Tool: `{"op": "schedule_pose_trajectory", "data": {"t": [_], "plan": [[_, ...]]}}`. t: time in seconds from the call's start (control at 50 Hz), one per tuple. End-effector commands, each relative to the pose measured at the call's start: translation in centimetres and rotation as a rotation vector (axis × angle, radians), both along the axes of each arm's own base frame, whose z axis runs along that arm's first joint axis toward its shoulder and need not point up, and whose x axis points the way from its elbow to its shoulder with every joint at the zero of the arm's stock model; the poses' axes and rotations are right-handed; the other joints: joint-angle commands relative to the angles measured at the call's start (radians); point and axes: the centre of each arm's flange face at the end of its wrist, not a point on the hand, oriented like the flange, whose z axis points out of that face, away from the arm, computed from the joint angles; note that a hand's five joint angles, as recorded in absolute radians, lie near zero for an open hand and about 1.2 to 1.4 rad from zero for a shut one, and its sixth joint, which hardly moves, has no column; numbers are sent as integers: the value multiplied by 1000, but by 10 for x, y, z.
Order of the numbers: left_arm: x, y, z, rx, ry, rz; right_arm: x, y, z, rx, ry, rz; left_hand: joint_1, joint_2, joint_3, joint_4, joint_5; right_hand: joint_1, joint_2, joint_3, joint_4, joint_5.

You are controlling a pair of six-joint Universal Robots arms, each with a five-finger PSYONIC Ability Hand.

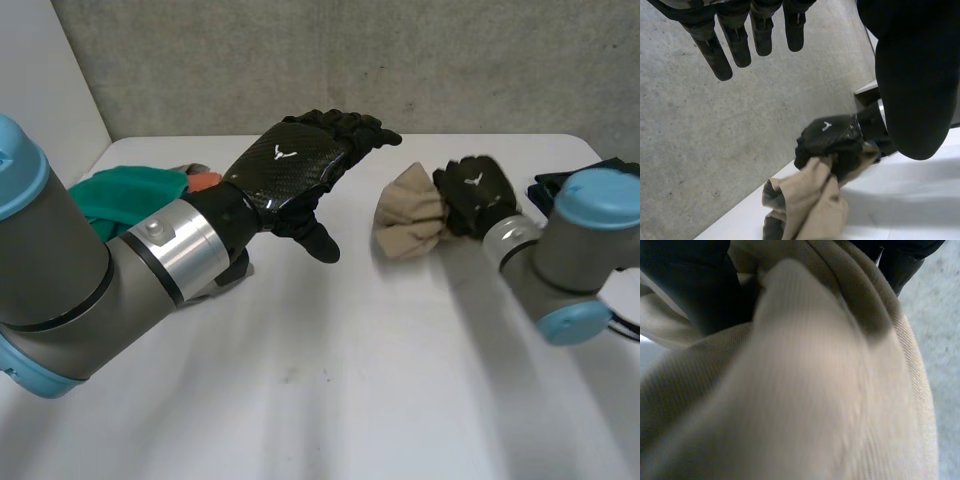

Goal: Fold the laundry.

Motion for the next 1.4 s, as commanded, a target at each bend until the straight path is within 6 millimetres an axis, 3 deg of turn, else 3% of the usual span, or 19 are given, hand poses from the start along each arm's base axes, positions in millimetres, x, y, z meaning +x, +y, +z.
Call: {"op": "schedule_pose_trajectory", "data": {"t": [0.02,0.12,0.18,0.28,0.46,0.52,0.6,0.76,0.88,0.98,1.0,1.08,1.12,1.14,1.28,1.4], "plan": [[0,1,1,-3,3,-1,-26,-40,36,-167,-14,153,-25,-29,-34,-28,-46,495,235,238,221,308],[0,1,4,-9,7,-1,-62,-79,77,-374,-25,188,-25,-29,-34,-28,-46,495,235,238,221,308],[0,0,6,-15,11,7,-82,-94,92,-416,-58,191,-25,-29,-34,-28,-46,495,235,238,221,308],[0,-1,6,-13,12,21,-144,-127,112,-472,-153,194,-25,-29,-34,-28,-46,495,235,238,221,308],[0,-1,4,-10,11,24,-216,-164,89,-504,-182,199,-25,-29,-34,-28,-46,495,235,238,221,308],[0,-1,4,-9,10,30,-240,-175,72,-498,-172,166,-25,-29,-34,-28,-46,495,235,238,221,308],[1,-2,2,-3,7,50,-261,-186,26,-435,-153,169,-25,-29,-34,-28,-46,495,235,238,221,308],[3,-2,0,6,3,68,-300,-187,-33,-363,-140,135,-25,-29,-34,-28,-46,495,235,238,221,308],[3,-2,0,10,1,74,-312,-179,-57,-301,-123,153,-25,-29,-34,-28,-46,495,235,238,221,308],[4,-2,-1,12,2,90,-325,-173,-66,-268,-108,162,-25,-29,-34,-28,-46,495,235,238,221,308],[4,-2,-1,12,2,90,-328,-172,-66,-265,-108,158,-25,-29,-34,-28,-46,475,215,219,202,288],[4,-2,-1,13,1,90,-343,-169,-55,-273,-102,129,-25,-29,-34,-28,-46,-163,-423,-420,-437,-350],[4,-2,0,12,2,90,-346,-166,-50,-272,-102,122,-25,-29,-34,-28,-46,-363,-623,-620,-637,-550],[4,-2,1,8,3,90,-346,-163,-47,-264,-108,114,-25,-29,-34,-28,-46,-727,-987,-984,-1001,-914],[2,-2,6,-5,13,86,-356,-145,-12,-270,-124,46,-25,-29,-34,-28,-46,-727,-987,-984,-1001,-914],[2,0,14,-27,27,82,-397,-125,19,-234,-195,-155,-25,-29,-34,-28,-46,-727,-987,-984,-1001,-914]]}}
